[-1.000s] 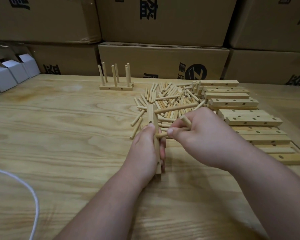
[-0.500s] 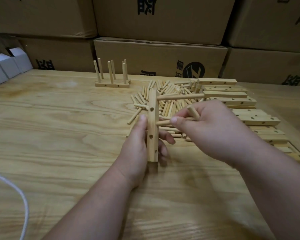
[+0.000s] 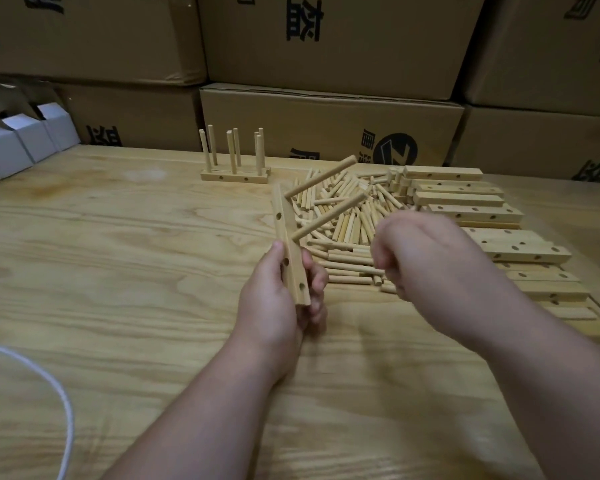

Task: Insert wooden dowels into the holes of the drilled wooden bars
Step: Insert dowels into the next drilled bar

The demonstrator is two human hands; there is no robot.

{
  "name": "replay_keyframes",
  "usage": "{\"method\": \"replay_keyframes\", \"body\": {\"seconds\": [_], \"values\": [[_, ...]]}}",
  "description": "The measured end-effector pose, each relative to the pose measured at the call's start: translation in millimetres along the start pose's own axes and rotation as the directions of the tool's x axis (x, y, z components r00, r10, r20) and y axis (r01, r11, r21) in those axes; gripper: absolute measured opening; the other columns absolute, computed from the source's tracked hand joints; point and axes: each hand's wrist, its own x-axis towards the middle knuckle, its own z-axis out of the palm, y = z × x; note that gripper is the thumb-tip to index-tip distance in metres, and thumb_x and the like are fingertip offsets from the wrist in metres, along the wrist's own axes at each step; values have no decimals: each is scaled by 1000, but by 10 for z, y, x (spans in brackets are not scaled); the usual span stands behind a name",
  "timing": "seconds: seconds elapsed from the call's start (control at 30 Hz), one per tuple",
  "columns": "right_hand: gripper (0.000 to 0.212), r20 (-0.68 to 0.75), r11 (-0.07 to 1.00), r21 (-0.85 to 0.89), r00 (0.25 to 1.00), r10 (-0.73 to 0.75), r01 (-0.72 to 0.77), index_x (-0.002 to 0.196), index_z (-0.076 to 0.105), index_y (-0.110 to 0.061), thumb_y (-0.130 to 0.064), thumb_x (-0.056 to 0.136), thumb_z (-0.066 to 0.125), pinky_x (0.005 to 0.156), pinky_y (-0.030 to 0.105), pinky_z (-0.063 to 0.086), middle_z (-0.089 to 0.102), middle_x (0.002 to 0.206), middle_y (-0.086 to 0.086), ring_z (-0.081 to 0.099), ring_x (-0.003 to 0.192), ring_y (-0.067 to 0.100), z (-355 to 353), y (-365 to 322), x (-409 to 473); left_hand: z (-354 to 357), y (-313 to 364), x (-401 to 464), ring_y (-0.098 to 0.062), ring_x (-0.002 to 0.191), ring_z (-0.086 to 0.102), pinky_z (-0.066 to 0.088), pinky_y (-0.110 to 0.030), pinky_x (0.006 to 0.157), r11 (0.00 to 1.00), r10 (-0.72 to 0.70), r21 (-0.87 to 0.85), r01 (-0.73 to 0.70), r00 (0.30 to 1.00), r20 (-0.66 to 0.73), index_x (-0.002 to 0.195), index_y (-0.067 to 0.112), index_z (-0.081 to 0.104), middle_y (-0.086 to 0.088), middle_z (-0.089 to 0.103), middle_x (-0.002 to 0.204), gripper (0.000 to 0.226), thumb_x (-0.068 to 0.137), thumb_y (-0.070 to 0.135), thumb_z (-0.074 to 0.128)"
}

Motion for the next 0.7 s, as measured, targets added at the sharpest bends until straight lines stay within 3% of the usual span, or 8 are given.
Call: {"method": "replay_keyframes", "body": {"seconds": [0.07, 0.17, 0.23, 0.33, 0.4, 0.5, 0.57, 0.7], "values": [[45, 15, 998, 32, 999, -46, 46, 83, 63, -22, -55, 99, 37, 54, 34, 42, 54, 59, -8, 50, 52, 3, 31, -37, -33, 7, 6, -3, -18, 43, 32, 28, -23, 44, 1000, 11, -14, -11, 1000, 2, 77, 17, 48, -4, 41, 56, 47, 107, 44, 24], [53, 32, 998, -47, 999, -32, 33, 85, 69, -29, -66, 96, 33, 54, 30, 43, 61, 62, -4, 59, 56, 7, 78, -36, -41, 2, -1, 3, -18, 43, 31, 29, -25, 44, 999, 31, -25, -31, 1000, 3, 77, 16, 48, -5, 37, 55, 49, 107, 46, 23], [54, 60, 998, -41, 997, 48, -45, 76, 65, -16, -56, 94, 32, 58, 40, 43, 53, 57, 3, 50, 50, 15, 103, -6, -22, 3, -13, 5, -18, 42, 31, 29, -25, 44, 999, 37, -9, -37, 999, 3, 78, 15, 48, -5, 37, 55, 51, 107, 47, 23], [28, 88, 995, -57, 992, 88, -84, 65, 47, -18, -31, 85, 31, 59, 43, 38, 44, 60, 2, 41, 58, 21, 98, -12, 5, -5, -32, 6, -18, 43, 32, 30, -26, 45, 998, 50, 31, -50, 999, -3, 79, 16, 49, -5, 39, 56, 50, 108, 49, 24], [32, 143, 999, -38, 989, 41, -35, 76, 52, -16, -38, 90, 35, 52, 41, 38, 45, 58, -5, 42, 54, 14, 80, -16, -17, -10, -40, 6, -18, 43, 33, 31, -26, 45, 998, 56, 38, -55, 998, -14, 81, 16, 49, -4, 40, 56, 50, 107, 50, 24], [22, 227, 988, -138, 973, -33, 66, 98, 64, -43, -49, 101, 44, 57, 37, 53, 67, 71, -12, 59, 58, 8, 64, -44, -71, -11, -43, 12, -18, 44, 35, 33, -26, 44, 997, 62, 44, -59, 996, -67, 79, 18, 53, -4, 44, 56, 53, 107, 54, 26], [21, 231, 984, -169, 973, -17, 57, 96, 64, -44, -46, 101, 44, 61, 43, 55, 69, 75, -13, 62, 64, 11, 70, -36, -60, -3, -43, 12, -17, 44, 36, 34, -26, 43, 997, 59, 55, -54, 993, -98, 78, 19, 56, -3, 45, 56, 55, 106, 57, 28], [17, 217, 970, -242, 975, 39, 15, 85, 57, -38, -42, 98, 47, 51, 37, 50, 64, 69, -21, 57, 54, 6, 88, 3, -54, 2, -50, 13, -17, 43, 40, 34, -25, 43, 997, 40, 67, -31, 989, -143, 77, 21, 59, -3, 49, 57, 56, 104, 60, 31]]}}
